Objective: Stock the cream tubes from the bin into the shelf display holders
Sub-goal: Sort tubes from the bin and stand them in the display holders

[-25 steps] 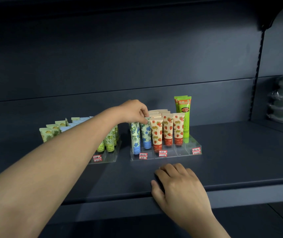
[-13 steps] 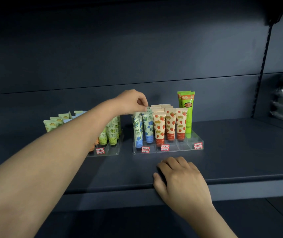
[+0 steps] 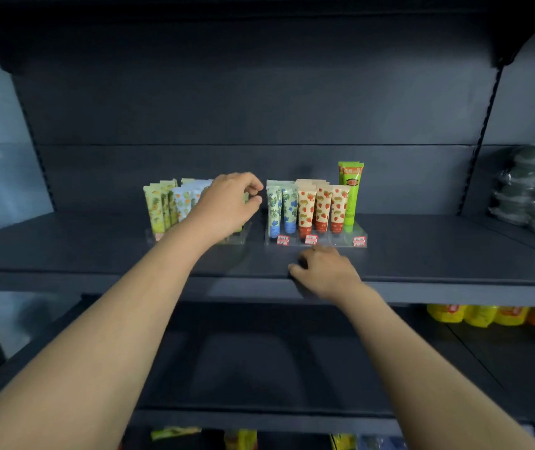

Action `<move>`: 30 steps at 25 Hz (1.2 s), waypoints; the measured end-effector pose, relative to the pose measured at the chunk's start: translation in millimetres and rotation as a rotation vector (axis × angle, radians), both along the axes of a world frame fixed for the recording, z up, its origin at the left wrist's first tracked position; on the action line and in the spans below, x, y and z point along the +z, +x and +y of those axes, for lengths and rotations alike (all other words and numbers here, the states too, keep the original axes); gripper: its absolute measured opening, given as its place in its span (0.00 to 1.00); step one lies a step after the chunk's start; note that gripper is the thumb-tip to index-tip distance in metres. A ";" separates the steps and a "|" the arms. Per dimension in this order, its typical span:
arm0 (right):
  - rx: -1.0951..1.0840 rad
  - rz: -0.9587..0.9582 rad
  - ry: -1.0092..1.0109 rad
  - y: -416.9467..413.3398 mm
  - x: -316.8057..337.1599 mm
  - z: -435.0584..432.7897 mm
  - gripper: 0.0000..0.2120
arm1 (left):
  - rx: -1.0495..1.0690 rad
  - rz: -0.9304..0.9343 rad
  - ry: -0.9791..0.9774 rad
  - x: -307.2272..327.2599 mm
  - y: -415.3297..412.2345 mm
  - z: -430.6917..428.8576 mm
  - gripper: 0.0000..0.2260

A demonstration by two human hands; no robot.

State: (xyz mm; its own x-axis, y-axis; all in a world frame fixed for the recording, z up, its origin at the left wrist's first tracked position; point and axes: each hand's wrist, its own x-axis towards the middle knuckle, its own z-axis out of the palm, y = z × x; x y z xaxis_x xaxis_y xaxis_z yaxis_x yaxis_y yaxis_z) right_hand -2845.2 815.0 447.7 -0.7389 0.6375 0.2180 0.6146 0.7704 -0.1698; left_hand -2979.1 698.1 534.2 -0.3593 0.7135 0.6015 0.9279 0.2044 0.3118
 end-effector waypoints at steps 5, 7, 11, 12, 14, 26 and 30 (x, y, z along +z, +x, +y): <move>-0.002 0.096 0.071 29.9 9.7 -55.9 0.18 | -0.003 -0.005 -0.123 -28.3 28.1 -95.4 0.14; -0.014 0.107 0.072 44.2 2.2 -82.8 0.19 | 0.009 0.020 -0.178 -42.0 37.0 -130.4 0.16; -0.061 0.053 0.089 74.6 -27.0 -141.3 0.23 | 0.061 0.073 -0.319 -73.3 53.2 -191.5 0.17; -0.067 0.047 0.081 81.1 -34.6 -156.0 0.23 | 0.069 0.097 -0.352 -82.7 56.3 -205.1 0.17; -0.081 0.018 0.066 95.4 -55.1 -187.9 0.24 | 0.066 0.122 -0.418 -109.7 65.5 -233.6 0.17; -0.081 -0.224 -0.171 145.3 -232.4 -274.8 0.23 | -0.042 -0.055 -0.681 -327.3 124.3 -274.3 0.17; -0.046 -0.305 -0.314 143.0 -300.8 -256.2 0.22 | 0.007 -0.108 -0.807 -397.1 132.8 -253.4 0.16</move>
State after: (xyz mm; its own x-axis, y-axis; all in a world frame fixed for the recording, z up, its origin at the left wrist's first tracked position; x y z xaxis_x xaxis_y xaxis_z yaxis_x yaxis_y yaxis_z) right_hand -2702.2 558.8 146.9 -0.7089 0.6715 -0.2155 0.7051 0.6812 -0.1970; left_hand -2846.4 444.7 137.1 -0.3920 0.9100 -0.1352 0.8991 0.4101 0.1533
